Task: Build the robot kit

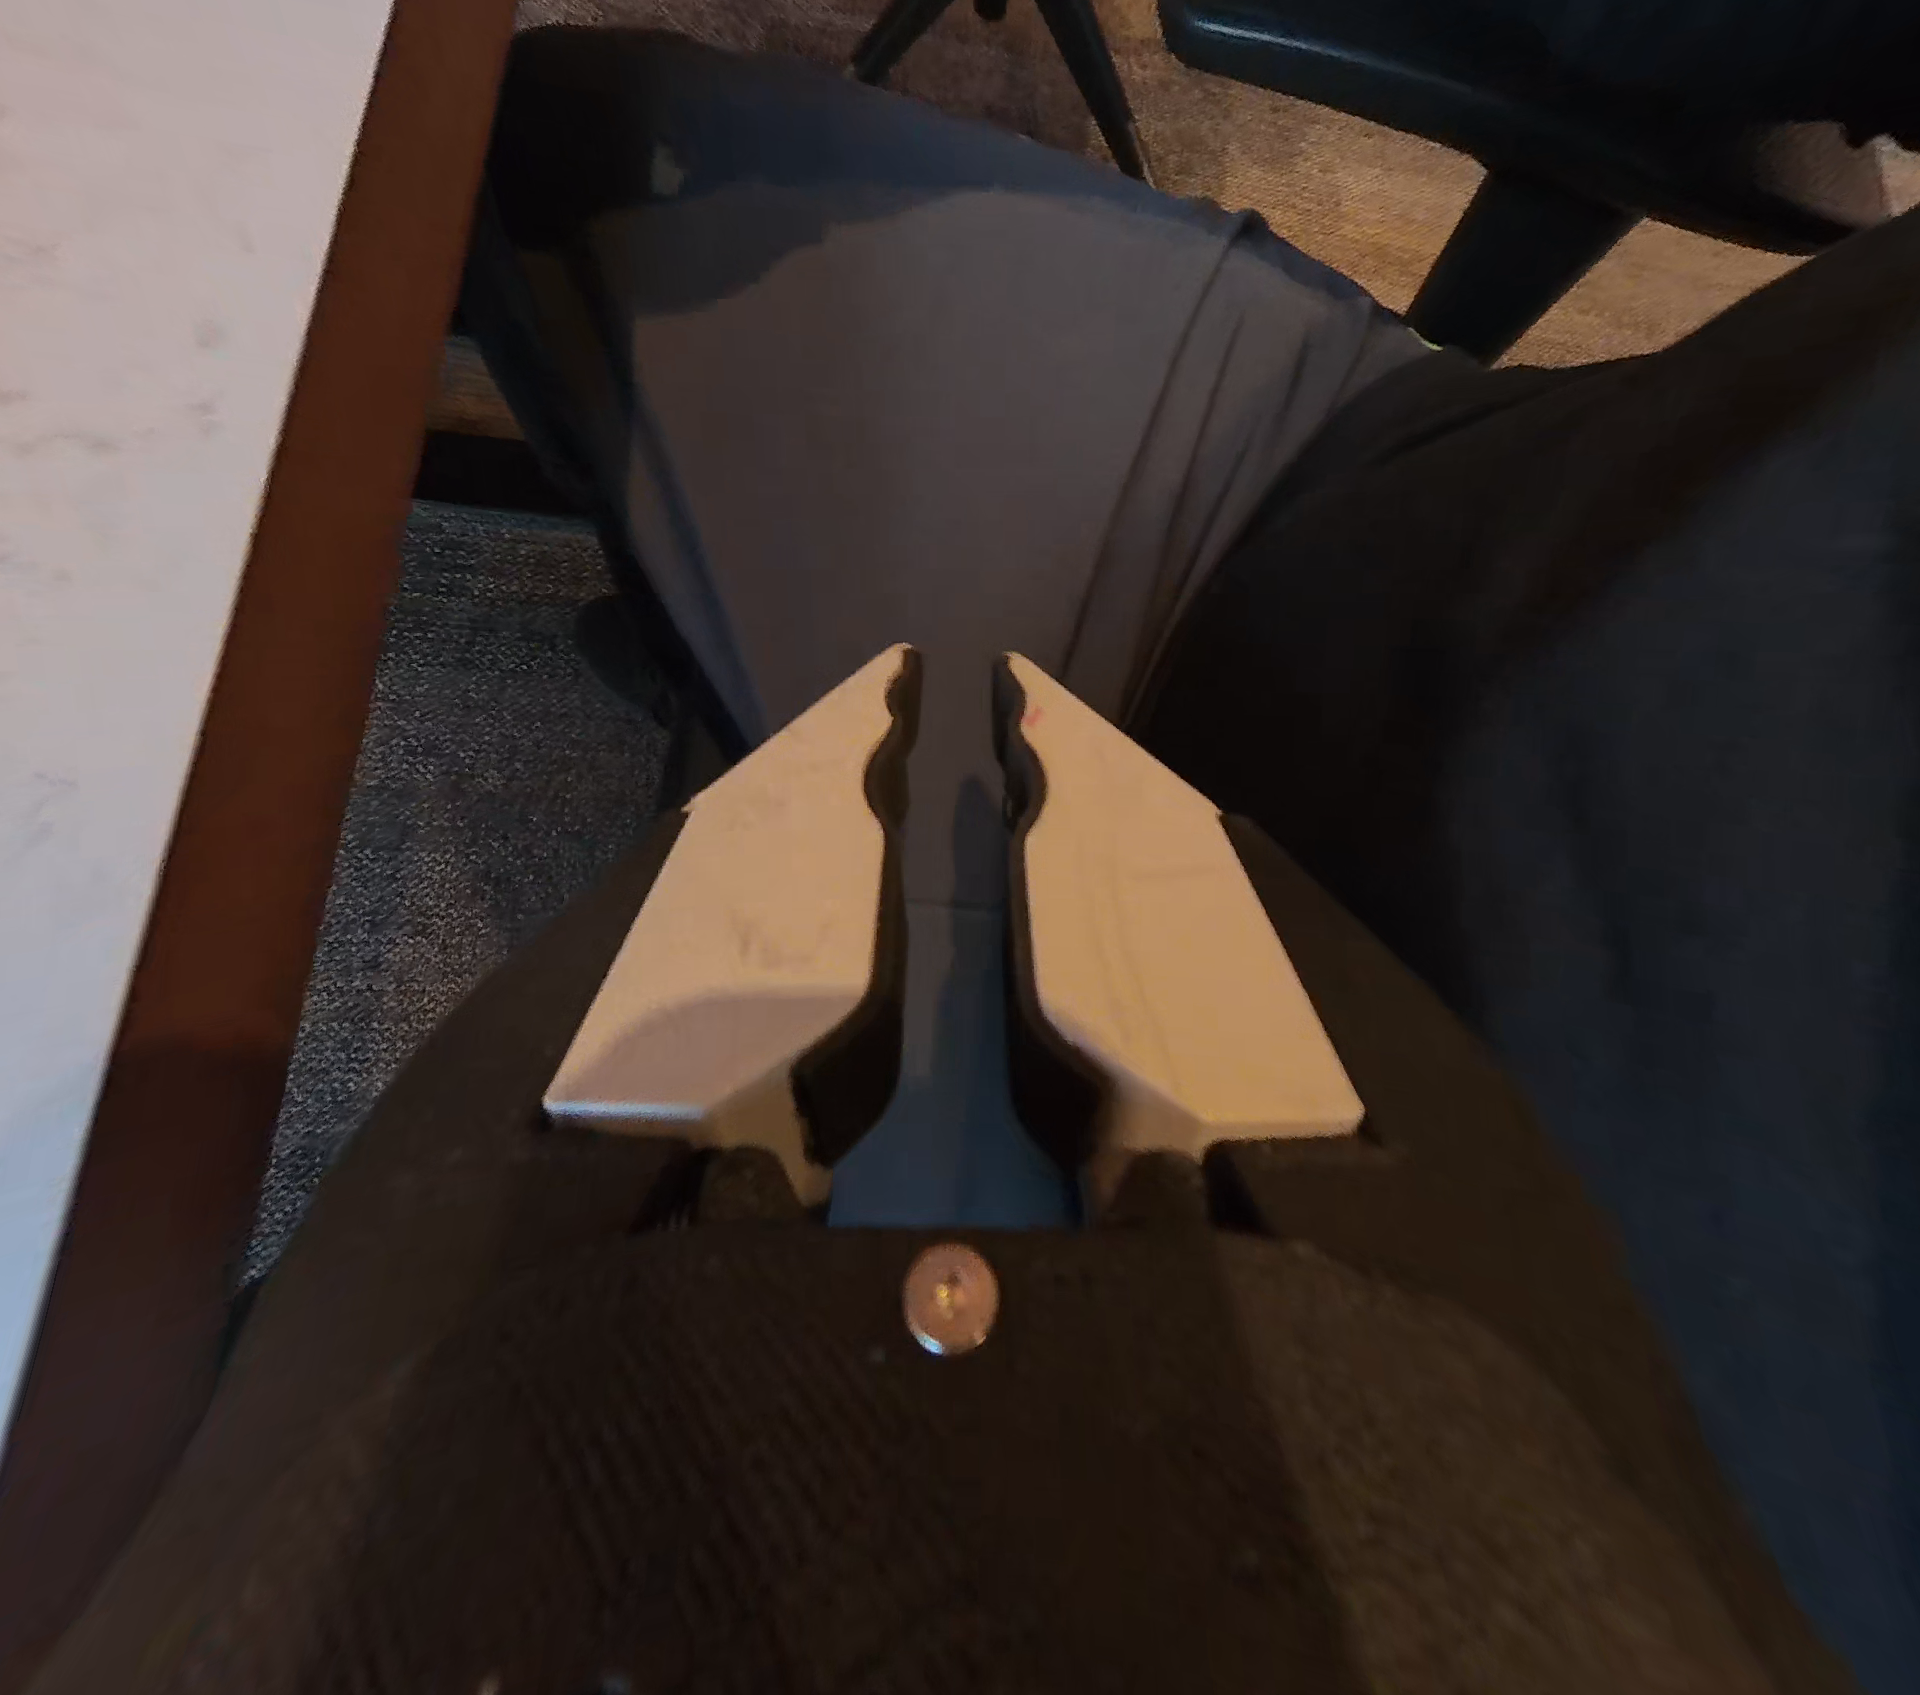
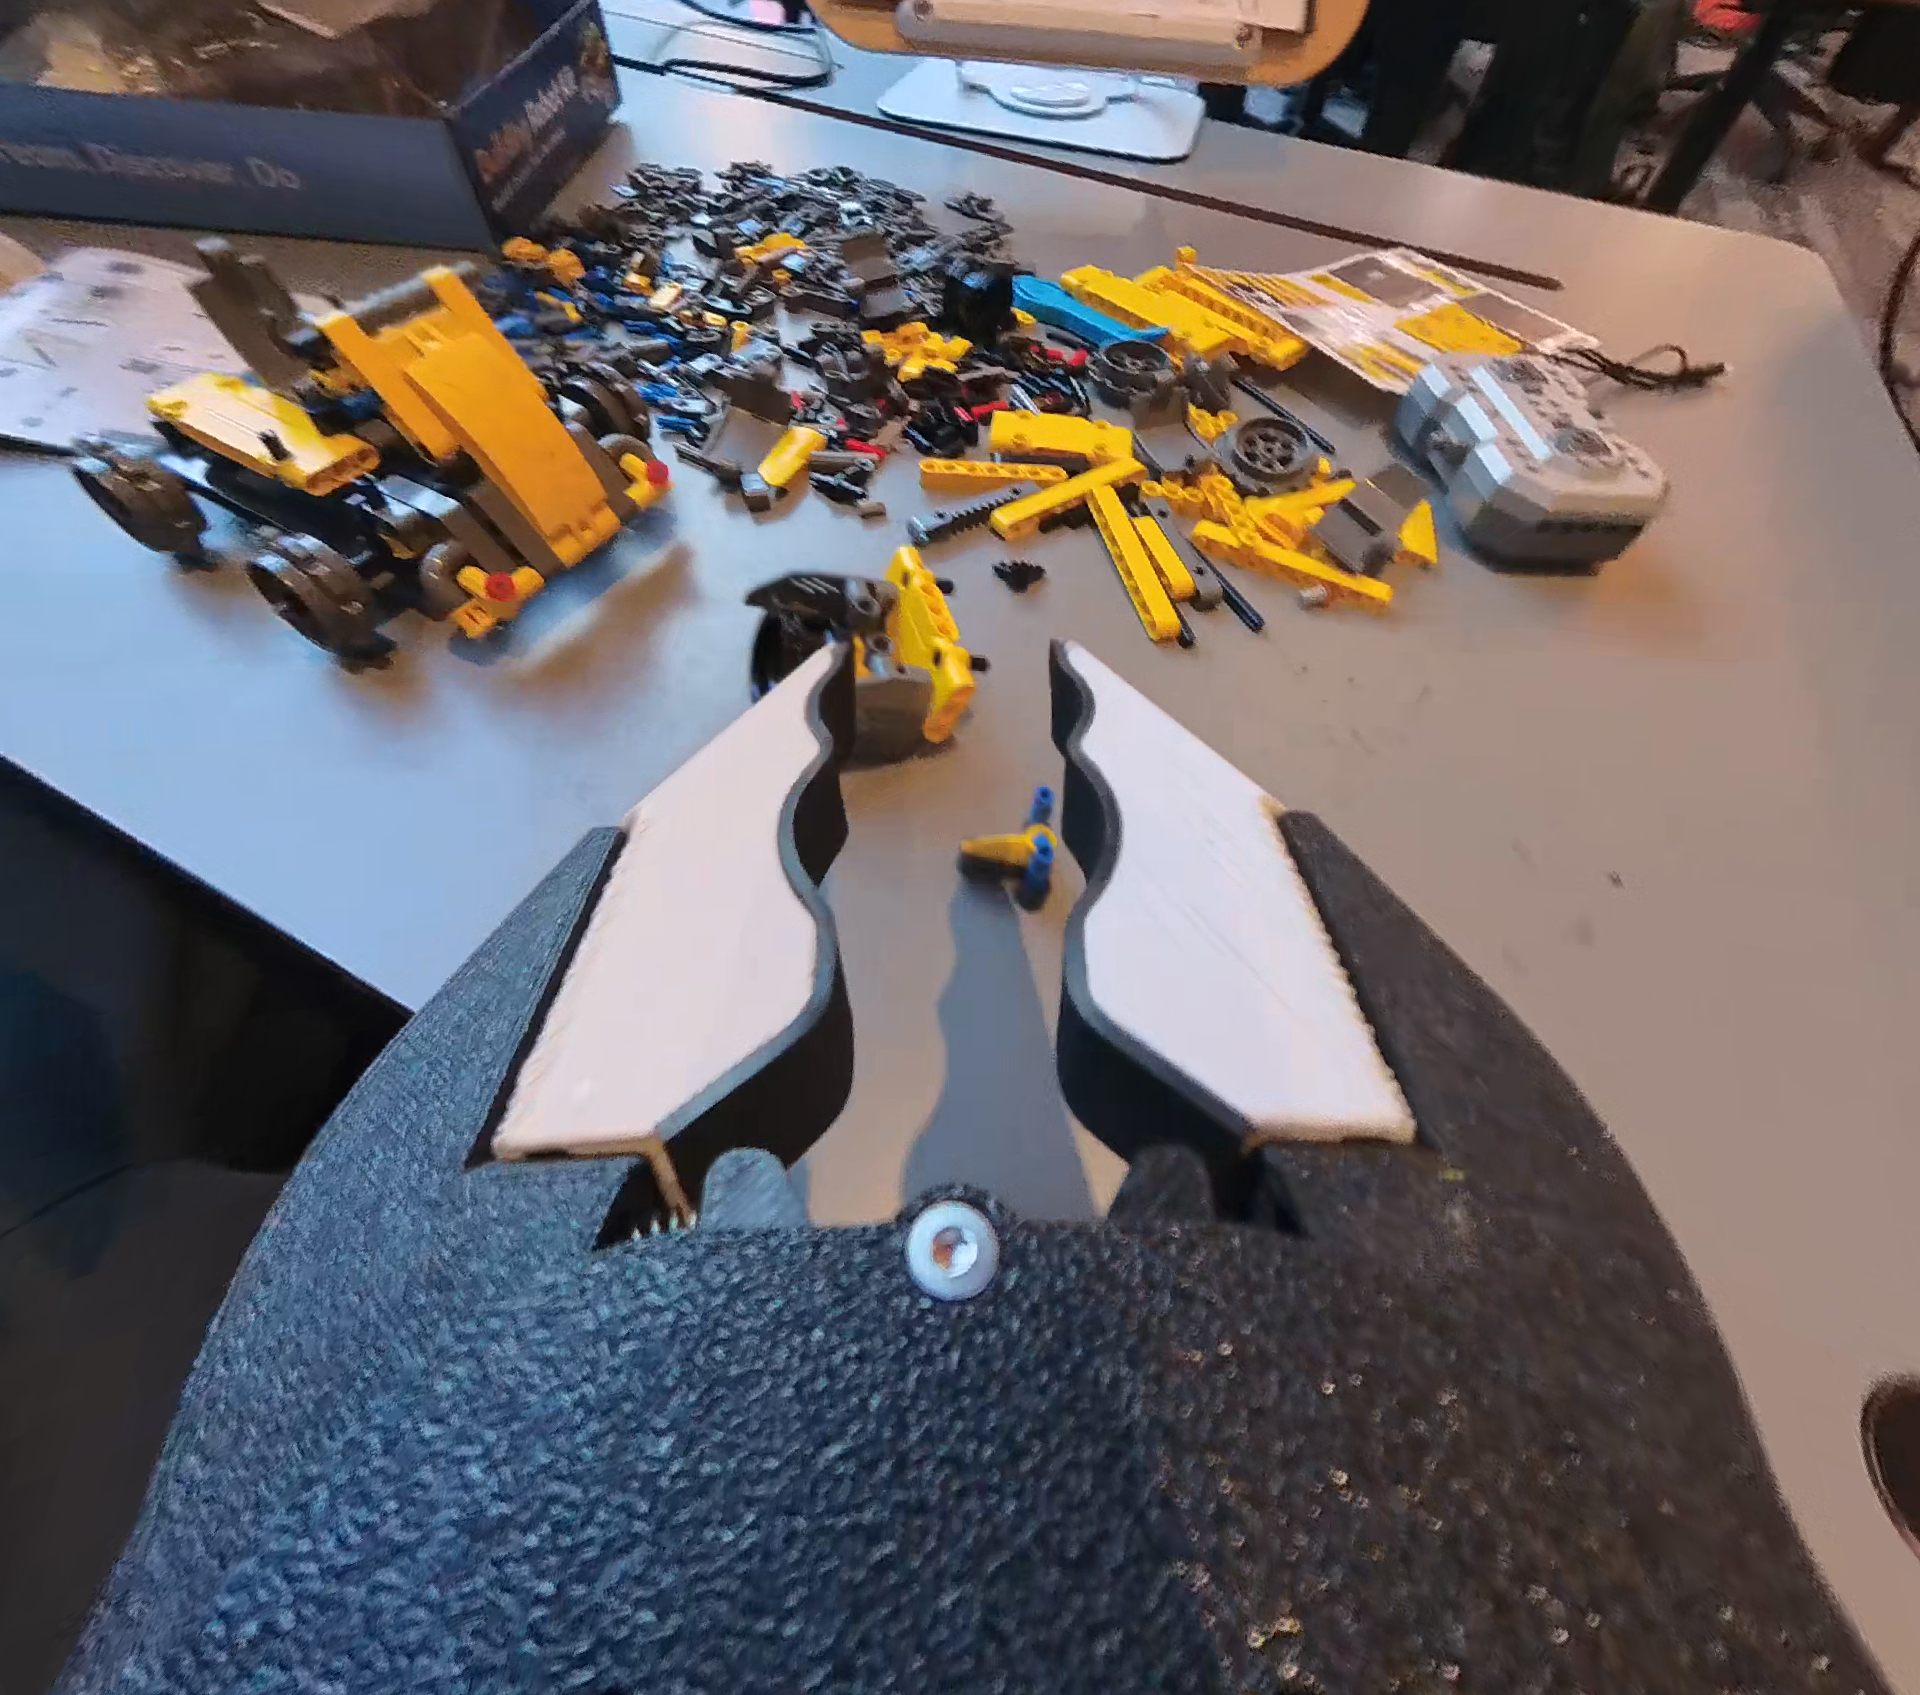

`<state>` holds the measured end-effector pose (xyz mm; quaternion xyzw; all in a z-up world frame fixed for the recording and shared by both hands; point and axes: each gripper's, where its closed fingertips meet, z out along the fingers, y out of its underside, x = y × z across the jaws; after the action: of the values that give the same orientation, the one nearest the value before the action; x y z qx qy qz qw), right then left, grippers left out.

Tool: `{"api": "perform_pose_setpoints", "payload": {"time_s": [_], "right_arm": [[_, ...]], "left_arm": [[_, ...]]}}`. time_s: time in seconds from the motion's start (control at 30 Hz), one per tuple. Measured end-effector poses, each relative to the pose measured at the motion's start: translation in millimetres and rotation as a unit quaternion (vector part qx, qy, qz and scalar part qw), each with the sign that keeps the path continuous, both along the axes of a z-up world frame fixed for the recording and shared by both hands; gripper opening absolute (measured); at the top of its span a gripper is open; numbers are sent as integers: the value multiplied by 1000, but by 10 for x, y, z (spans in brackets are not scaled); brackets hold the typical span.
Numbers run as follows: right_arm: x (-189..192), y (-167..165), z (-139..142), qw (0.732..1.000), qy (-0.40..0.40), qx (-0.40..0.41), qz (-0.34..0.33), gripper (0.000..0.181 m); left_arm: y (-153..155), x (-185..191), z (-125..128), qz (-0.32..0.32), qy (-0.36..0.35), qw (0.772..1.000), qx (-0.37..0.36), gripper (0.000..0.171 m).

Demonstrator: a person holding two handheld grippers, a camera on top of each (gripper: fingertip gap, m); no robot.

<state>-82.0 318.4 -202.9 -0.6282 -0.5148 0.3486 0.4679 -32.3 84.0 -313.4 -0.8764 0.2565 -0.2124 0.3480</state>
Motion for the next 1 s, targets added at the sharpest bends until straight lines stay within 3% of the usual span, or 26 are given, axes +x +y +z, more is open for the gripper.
{"api": "perform_pose_setpoints", "payload": {"time_s": [0.23, 0.3, 0.47, 0.57, 0.73, 0.8, 1.0], "right_arm": [[-451, -176, 323, 998, 6, 21, 57, 44], [-604, -140, 384, 998, -12, 24, 60, 52], [-850, 165, 440, 995, -74, 52, 45, 47], [-861, 336, 309, 992, -122, 21, 36, 22], [-749, 539, 158, 990, -142, 15, -6, 17], [-685, 577, 189, 994, -109, 0, -23, 17], [-526, 565, 109, 995, -67, -62, -31, 31]], "left_arm": [[56, -45, 50, 14, -2, 1000, 15, 12], [59, -61, 72, 17, -4, 1000, 18, 12], [105, -102, 146, 26, -7, 999, 35, 12], [165, -177, 195, 45, -5, 997, 56, 13], [285, -421, 578, 100, -37, 984, 142, 20], [311, -497, 656, 115, -53, 979, 158, 25], [294, -391, 520, 99, -71, 985, 120, 26]]}}
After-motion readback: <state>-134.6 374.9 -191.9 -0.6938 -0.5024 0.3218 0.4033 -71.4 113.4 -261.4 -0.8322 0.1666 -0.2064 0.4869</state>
